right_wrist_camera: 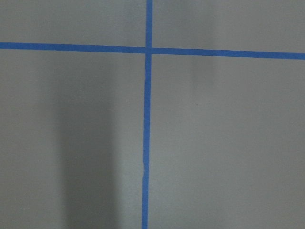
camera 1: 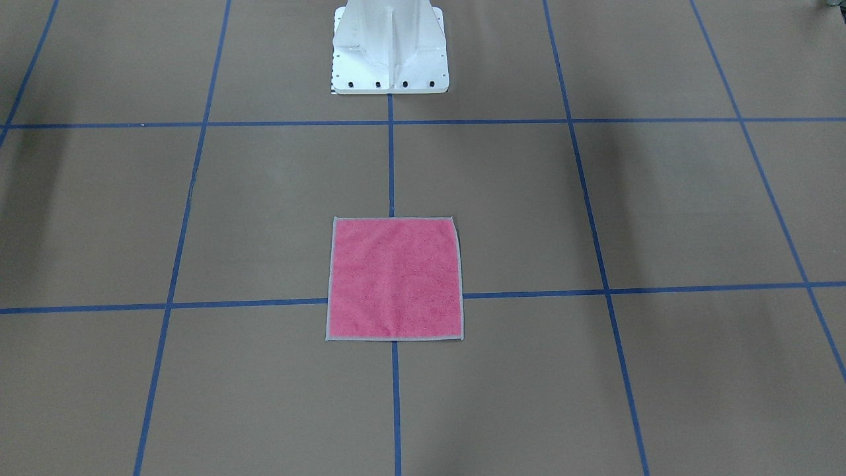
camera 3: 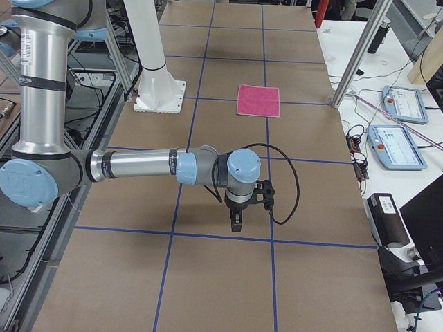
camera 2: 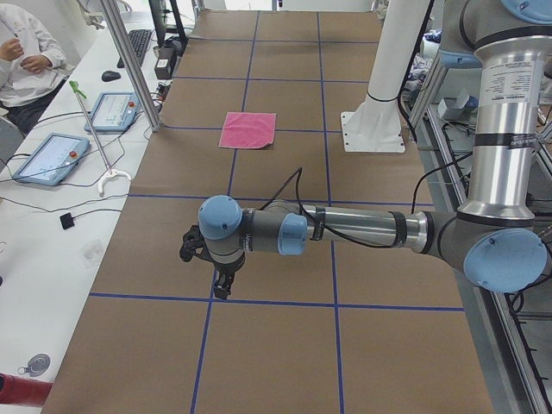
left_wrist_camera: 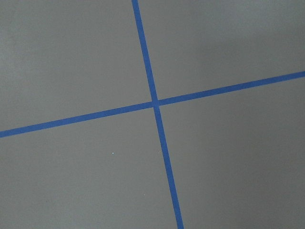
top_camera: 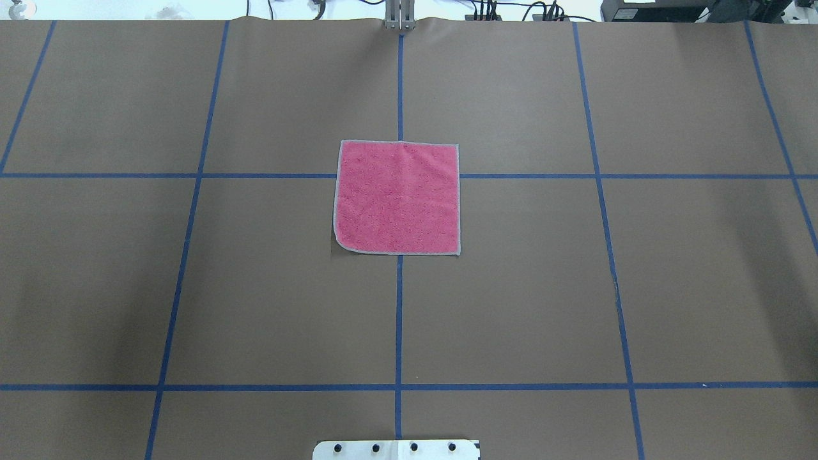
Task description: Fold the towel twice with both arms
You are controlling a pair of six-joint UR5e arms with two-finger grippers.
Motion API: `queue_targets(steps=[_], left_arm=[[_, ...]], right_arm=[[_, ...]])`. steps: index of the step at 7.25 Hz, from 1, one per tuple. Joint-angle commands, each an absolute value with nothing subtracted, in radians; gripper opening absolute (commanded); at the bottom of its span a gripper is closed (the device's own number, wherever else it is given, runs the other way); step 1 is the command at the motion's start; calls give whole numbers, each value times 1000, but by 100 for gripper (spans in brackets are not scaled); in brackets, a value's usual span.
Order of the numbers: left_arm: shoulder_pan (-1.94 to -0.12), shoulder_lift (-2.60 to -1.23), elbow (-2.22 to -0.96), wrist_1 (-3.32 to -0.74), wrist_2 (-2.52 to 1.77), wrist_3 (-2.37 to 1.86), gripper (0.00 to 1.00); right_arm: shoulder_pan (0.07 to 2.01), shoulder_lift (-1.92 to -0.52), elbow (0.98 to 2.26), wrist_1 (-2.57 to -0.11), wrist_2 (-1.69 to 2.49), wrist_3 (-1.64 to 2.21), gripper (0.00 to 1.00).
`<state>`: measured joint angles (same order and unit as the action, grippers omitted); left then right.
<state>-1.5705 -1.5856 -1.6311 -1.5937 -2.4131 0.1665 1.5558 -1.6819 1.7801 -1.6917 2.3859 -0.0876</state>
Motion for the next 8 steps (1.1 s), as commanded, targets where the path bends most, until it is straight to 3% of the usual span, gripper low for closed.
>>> queue_targets(steps=[1, 5, 8], left_arm=[[-1554, -1608, -1631, -1595, -2421, 169, 100], [-1530, -1615, -1629, -1702, -2502, 160, 100], [-1392, -1689, -1635, -1759, -2496, -103, 100]], right_arm=[[1552, -1684, 1775, -1669, 2385, -90, 100], [1548, -1695, 1772, -1506, 2401, -33, 100], [1389, -1665, 1778, -1331, 2387, 350, 100]])
